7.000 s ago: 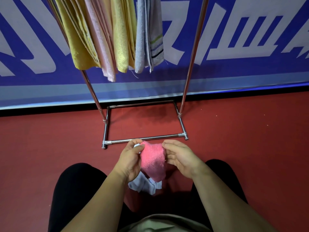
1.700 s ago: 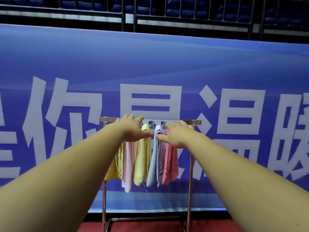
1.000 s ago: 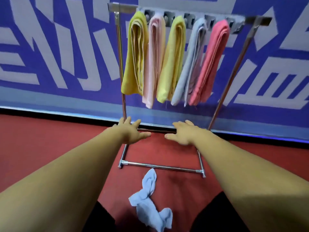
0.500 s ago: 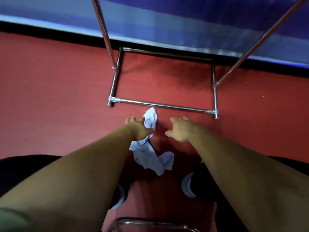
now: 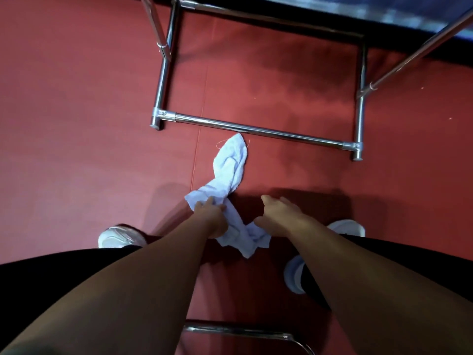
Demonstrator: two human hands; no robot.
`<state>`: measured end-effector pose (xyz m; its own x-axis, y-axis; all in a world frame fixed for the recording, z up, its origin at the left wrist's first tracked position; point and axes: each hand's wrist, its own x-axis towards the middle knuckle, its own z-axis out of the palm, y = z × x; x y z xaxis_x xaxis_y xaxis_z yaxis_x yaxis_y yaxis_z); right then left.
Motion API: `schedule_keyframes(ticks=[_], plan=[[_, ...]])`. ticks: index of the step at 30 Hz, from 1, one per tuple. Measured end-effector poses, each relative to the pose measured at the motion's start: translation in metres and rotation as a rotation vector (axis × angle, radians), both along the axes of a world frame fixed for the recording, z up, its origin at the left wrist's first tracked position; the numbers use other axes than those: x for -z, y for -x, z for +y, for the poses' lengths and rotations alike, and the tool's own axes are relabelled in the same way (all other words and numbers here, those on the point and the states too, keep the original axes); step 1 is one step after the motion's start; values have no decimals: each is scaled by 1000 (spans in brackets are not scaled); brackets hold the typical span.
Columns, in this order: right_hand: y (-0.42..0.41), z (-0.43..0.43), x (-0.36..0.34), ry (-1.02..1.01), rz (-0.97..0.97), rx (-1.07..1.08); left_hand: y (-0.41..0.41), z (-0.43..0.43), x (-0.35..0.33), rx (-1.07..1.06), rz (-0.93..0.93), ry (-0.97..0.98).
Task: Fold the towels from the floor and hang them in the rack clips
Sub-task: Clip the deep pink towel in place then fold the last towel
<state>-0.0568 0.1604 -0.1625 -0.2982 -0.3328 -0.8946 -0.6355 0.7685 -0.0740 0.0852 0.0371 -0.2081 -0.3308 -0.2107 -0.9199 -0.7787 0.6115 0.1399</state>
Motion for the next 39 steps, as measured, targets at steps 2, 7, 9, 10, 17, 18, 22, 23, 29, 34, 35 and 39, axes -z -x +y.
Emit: schedule_keyframes(ticks=[2, 7, 9, 10, 17, 18, 22, 23, 29, 34, 35, 39], plan=[[-1, 2, 1, 6, -10, 24, -1, 4, 4, 16, 9, 62], [0, 2, -1, 7, -49, 109, 9, -12, -2, -245, 146, 99], [-1, -2, -4, 52, -75, 142, 16, -18, -11, -390, 261, 112], [-2, -4, -6, 81, -79, 169, 23, -20, -18, -484, 333, 113], [3, -9, -71, 464, -96, 545, 72, -21, -121, -791, 644, -134], [7, -9, -85, 505, -108, 555, 76, -20, -140, -747, 679, -136], [13, -2, -153, 653, -188, 638, 89, -11, -220, -783, 790, -167], [12, 0, -172, 700, -192, 653, 91, -7, -243, -816, 818, -198], [9, 29, -297, 983, 77, 720, 96, 27, -396, -824, 1056, -358], [21, 64, -413, 1098, 366, 602, 85, 51, -526, -662, 1336, -222], [23, 73, -434, 1104, 424, 571, 83, 55, -549, -628, 1390, -168], [27, 111, -505, 1132, 566, 517, 69, 68, -638, -425, 1547, 175]])
